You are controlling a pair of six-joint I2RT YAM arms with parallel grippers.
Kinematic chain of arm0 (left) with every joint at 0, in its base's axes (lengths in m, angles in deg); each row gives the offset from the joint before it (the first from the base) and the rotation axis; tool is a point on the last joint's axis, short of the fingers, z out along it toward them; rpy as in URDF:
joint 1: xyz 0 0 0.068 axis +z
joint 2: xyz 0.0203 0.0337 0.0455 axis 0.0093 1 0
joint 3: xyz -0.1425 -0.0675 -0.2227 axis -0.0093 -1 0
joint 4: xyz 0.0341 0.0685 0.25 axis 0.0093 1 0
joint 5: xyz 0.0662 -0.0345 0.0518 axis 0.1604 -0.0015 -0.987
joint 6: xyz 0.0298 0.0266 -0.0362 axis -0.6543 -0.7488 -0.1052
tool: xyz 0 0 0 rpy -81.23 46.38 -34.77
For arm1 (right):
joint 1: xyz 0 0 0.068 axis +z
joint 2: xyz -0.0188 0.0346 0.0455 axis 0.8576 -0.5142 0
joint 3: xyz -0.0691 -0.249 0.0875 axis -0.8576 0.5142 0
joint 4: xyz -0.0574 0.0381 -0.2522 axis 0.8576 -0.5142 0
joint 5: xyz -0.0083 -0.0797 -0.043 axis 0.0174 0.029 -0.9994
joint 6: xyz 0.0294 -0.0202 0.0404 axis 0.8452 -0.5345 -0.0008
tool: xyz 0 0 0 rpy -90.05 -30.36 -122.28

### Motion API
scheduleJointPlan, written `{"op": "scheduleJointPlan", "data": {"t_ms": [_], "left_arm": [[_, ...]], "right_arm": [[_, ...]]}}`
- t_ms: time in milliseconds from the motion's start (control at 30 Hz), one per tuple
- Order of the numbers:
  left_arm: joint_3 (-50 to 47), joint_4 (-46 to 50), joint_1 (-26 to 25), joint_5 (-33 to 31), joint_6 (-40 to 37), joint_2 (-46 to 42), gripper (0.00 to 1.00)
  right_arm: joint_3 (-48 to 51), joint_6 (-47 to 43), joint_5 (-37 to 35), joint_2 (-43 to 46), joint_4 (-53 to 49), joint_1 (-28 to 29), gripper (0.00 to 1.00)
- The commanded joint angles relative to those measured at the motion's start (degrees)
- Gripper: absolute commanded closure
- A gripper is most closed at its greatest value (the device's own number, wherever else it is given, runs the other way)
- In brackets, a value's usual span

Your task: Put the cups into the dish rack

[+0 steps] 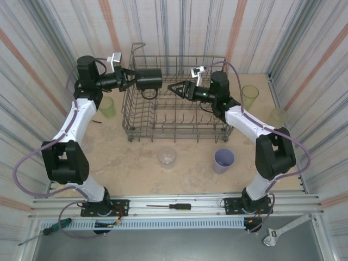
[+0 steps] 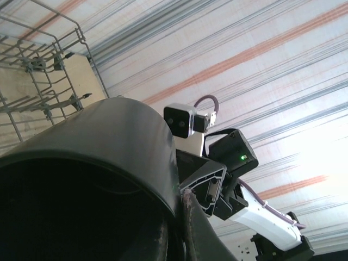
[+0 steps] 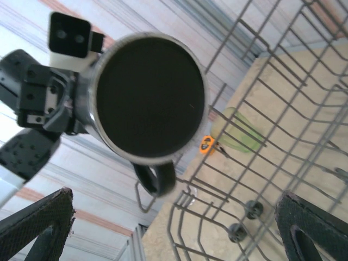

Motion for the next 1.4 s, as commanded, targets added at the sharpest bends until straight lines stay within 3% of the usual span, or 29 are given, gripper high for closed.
{"op": "scheduleJointPlan", "data": {"t_ms": [0,133,600,867,1300,1367], "left_arm": [[-0.99,-9.27,-0.31,2.83,3.47,0.58,1.00],[-2.89,-16.13,-0.22,3.41,8.67,0.96,1.00],[-3.81,-18.60,-0.22,3.83,10.97,0.68,1.00],[-4.04,-22.55,-0.57,4.61,13.79,1.38,1.00],[-3.53,-23.07,-1.98,5.56,14.18,1.87,1.00],[-3.52,-22.95,-2.17,5.60,14.14,1.97,1.00]], "right_arm": [[-3.66,3.36,1.81,-2.83,6.38,0.72,0.01],[-6.21,4.57,2.20,-5.79,7.40,1.34,0.01],[-9.19,6.63,3.55,-10.98,9.97,2.32,0.01],[-11.21,13.45,6.72,-13.86,19.32,2.66,0.01],[-14.68,15.14,8.42,-15.71,21.89,4.42,0.00],[-15.02,16.22,8.99,-16.11,23.19,4.47,0.04]]}}
